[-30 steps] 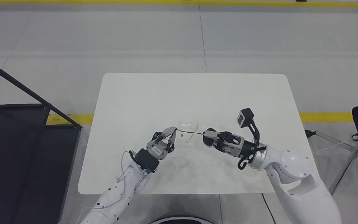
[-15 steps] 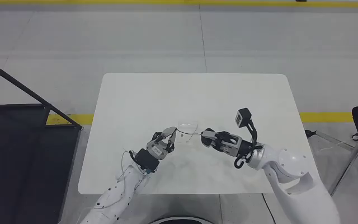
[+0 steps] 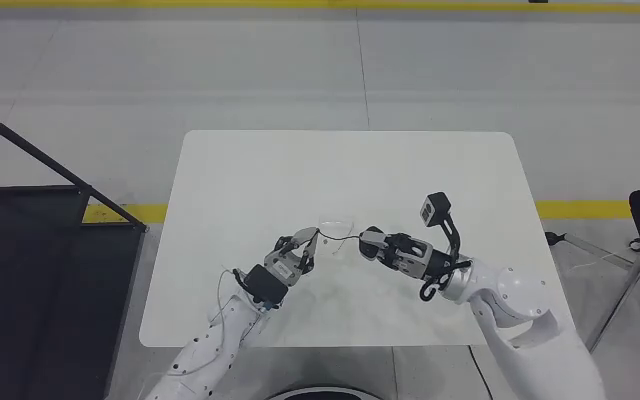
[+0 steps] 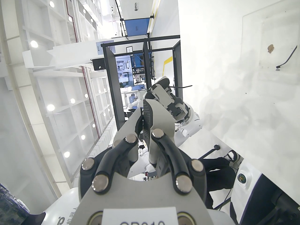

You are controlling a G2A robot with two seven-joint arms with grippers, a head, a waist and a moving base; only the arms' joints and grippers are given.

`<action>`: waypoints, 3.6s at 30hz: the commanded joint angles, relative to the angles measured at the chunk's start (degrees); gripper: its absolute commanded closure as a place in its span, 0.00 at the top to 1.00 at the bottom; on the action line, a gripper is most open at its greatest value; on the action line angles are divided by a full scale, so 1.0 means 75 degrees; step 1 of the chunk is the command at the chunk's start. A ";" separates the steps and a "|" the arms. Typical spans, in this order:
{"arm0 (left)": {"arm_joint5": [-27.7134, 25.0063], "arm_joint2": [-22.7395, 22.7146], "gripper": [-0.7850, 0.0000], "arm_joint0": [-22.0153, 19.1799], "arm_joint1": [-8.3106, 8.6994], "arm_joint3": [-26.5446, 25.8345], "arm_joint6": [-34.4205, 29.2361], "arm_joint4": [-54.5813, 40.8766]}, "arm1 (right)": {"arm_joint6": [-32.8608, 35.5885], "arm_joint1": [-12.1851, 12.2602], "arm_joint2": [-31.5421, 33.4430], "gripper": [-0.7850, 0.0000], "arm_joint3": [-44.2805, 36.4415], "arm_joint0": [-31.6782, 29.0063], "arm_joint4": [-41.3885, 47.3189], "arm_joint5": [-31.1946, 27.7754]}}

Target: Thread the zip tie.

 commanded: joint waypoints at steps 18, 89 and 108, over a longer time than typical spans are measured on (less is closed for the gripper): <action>-0.1885 -0.0176 0.00 -0.0046 0.0049 -0.0038 -0.0124 -0.0755 | 0.0158 -0.0025 0.0266 0.00 0.0082 -0.0255 0.0500 -0.0596; 0.0144 -0.0315 0.00 0.0172 -0.0003 -0.0157 0.0576 -0.0005 | 0.0224 0.0011 0.0229 0.00 -0.0418 -0.0443 -0.1094 0.0003; 0.0144 -0.0315 0.00 0.0172 -0.0003 -0.0157 0.0576 -0.0005 | 0.0128 -0.0014 0.0047 0.00 -0.0436 -0.0359 -0.1217 0.0076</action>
